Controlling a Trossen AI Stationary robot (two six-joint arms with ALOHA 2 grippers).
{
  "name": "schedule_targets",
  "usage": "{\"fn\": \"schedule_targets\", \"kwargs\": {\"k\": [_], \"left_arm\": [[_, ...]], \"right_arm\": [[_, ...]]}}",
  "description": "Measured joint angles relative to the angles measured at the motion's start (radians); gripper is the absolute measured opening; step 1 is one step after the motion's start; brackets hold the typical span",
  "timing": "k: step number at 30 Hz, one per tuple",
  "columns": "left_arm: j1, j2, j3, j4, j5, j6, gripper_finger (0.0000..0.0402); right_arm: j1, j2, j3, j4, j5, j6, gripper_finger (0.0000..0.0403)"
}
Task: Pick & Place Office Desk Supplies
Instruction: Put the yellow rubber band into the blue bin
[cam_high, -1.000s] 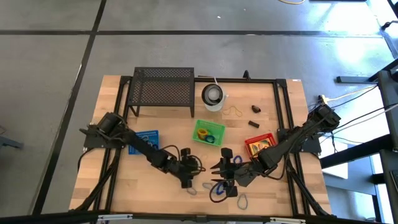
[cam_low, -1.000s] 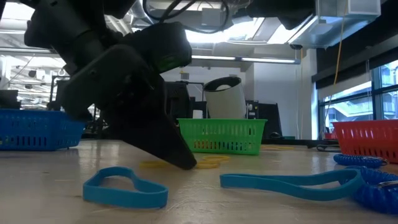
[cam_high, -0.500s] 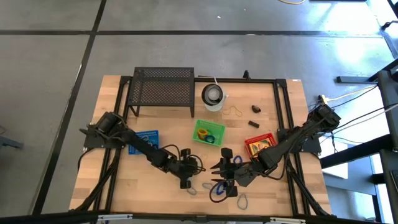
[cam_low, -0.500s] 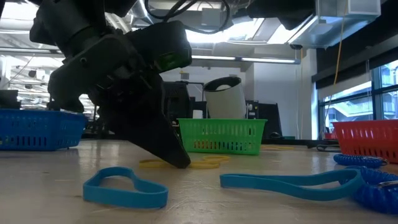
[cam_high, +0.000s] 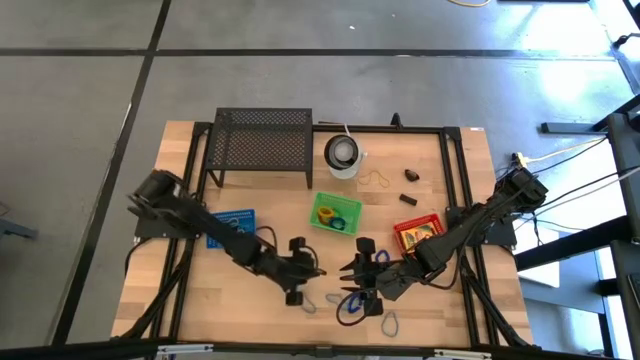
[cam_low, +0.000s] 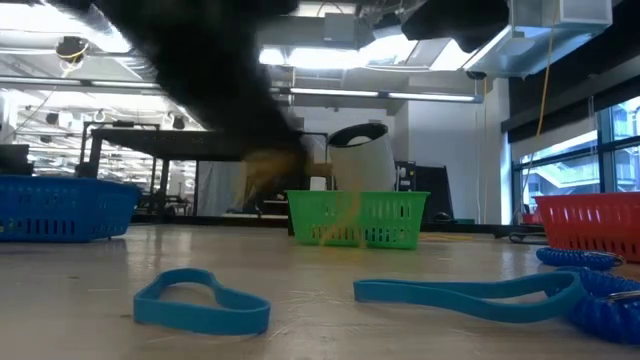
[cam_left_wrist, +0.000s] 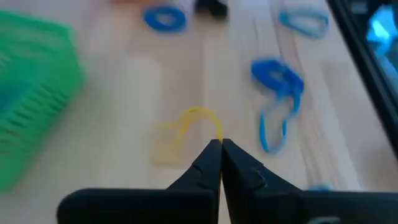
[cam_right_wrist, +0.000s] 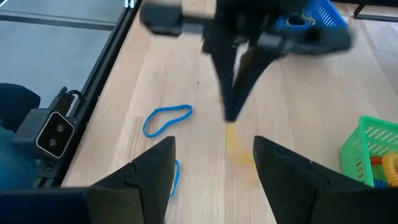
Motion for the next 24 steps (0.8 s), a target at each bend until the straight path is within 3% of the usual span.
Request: {"fn": "schedule_targets", "kwargs": {"k": [8, 13, 20, 24], "left_arm": [[-0.068, -0.197, 0.001, 0.023, -0.276, 0.145, 0.0003], [-0.123, -0.278, 0.002, 0.163, -0.447, 0.273, 0.0003], [-0.169, -0.283, 0.002, 0.428, -0.487, 0.48, 0.0002], [-0.179, -0.282, 0.002, 0.474, -0.49, 0.523, 0.0003]], "right_arm": [[0.0, 0.0, 0.0, 0.0, 0.0, 0.0, 0.0217], [0.0, 0.0, 0.0, 0.0, 0.001, 0.0, 0.0217], [0.0, 0.0, 0.0, 0.0, 0.003, 0.0, 0.0217], [0.0, 0.0, 0.0, 0.0, 0.003, 0.0, 0.0217]]}}
